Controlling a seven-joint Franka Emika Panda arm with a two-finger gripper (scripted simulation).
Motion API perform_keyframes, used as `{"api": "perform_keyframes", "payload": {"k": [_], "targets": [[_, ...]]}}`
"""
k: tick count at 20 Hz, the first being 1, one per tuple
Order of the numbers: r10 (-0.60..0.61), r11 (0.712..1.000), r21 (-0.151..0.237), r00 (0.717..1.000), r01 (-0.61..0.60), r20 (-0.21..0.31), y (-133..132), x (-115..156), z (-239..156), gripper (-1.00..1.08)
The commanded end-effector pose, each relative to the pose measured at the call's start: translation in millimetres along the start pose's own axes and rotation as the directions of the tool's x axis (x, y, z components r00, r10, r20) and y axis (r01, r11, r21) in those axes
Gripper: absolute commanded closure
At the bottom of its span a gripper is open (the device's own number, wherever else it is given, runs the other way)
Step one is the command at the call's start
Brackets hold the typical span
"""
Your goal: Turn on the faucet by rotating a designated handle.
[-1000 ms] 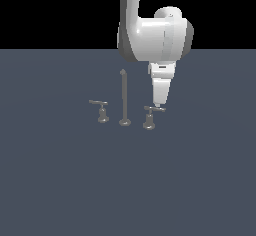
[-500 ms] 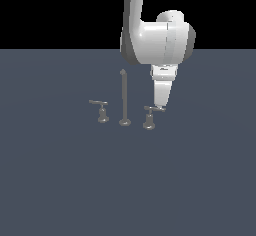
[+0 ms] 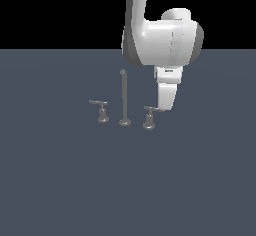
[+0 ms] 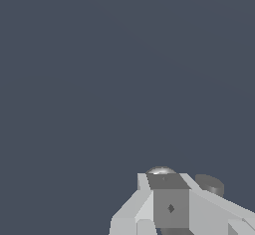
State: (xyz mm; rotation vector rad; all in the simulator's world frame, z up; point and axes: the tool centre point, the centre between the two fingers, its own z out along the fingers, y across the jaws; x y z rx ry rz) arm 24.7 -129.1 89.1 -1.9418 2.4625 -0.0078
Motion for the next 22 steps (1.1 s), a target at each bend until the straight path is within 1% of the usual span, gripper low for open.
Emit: {"api": "perform_keyframes", "payload": {"k": [1, 2, 16, 17, 18, 22], "targets": [[0.003, 1.0, -0.007, 1.0, -0.003, -0.001, 7.9, 5.4, 0.0, 1.08], [0.0, 1.0, 0.001, 1.0, 0.0, 0.001, 1.3, 0.8, -0.1, 1.08], [0.003, 1.0, -0.007, 1.0, -0.003, -0.001, 48.5, -3.1, -0.4, 1.08], [0.003, 1.0, -0.007, 1.0, -0.003, -0.001, 48.5, -3.1, -0.4, 1.08], [0.022, 1.0, -0.003, 1.0, -0.022, -0.005, 43.3, 8.6, 0.1, 1.08], [0.014, 1.0, -0.005, 1.0, -0.014, -0.004, 54.2, -10.7, -0.1, 1.08]]}}
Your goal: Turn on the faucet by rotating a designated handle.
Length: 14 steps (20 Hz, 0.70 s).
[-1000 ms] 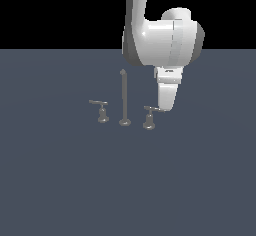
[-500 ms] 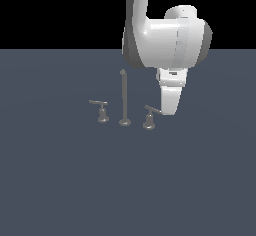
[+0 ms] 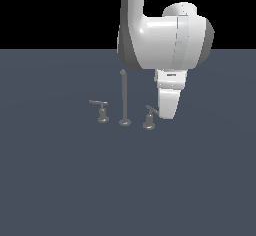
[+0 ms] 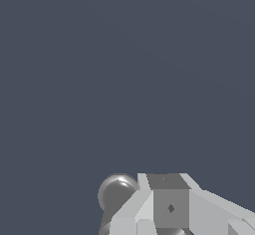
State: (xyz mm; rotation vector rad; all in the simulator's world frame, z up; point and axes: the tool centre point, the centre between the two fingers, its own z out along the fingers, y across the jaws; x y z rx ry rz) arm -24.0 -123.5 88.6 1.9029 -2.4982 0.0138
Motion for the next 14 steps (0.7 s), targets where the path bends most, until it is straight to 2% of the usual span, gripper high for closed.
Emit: {"api": "perform_keyframes", "payload": {"k": [1, 6, 7, 14], "targets": [[-0.021, 1.0, -0.004, 1.0, 0.021, 0.004, 9.0, -21.3, -0.5, 1.08], [-0.029, 1.0, -0.006, 1.0, 0.029, 0.006, 20.9, -40.9, -0.9, 1.08], [0.015, 1.0, -0.002, 1.0, -0.015, -0.003, 14.3, -11.8, -0.3, 1.08], [-0.018, 1.0, -0.005, 1.0, 0.018, 0.004, 12.6, -64.3, -0.8, 1.08]]}}
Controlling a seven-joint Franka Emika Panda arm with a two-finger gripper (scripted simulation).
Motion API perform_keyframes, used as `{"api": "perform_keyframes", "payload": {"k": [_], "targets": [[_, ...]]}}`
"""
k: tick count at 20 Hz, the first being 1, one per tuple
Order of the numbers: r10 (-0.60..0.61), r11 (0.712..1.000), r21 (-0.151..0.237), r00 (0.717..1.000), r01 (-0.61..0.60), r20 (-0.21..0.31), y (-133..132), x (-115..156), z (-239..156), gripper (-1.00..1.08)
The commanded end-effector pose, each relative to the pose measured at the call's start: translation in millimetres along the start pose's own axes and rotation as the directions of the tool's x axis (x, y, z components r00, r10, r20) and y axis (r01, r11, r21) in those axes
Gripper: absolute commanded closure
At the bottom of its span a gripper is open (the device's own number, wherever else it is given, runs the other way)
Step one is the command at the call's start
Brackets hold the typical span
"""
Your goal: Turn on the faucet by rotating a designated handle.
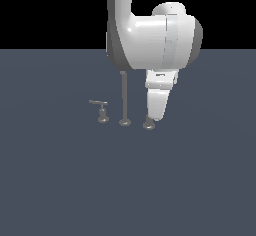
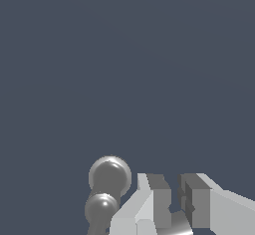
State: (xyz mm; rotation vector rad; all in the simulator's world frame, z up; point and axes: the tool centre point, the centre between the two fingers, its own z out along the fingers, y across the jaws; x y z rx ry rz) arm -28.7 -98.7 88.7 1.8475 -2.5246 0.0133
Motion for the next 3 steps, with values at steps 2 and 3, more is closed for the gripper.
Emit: {"api": "perform_keyframes", "payload": {"k": [2, 3], "targets": [[-0.066, 0.998, 0.002, 0.998, 0.066, 0.015, 3.4, -56.2, -1.3, 1.08], [-0.066, 0.998, 0.002, 0.998, 0.066, 0.015, 3.4, -56.2, -1.3, 1.08]]}}
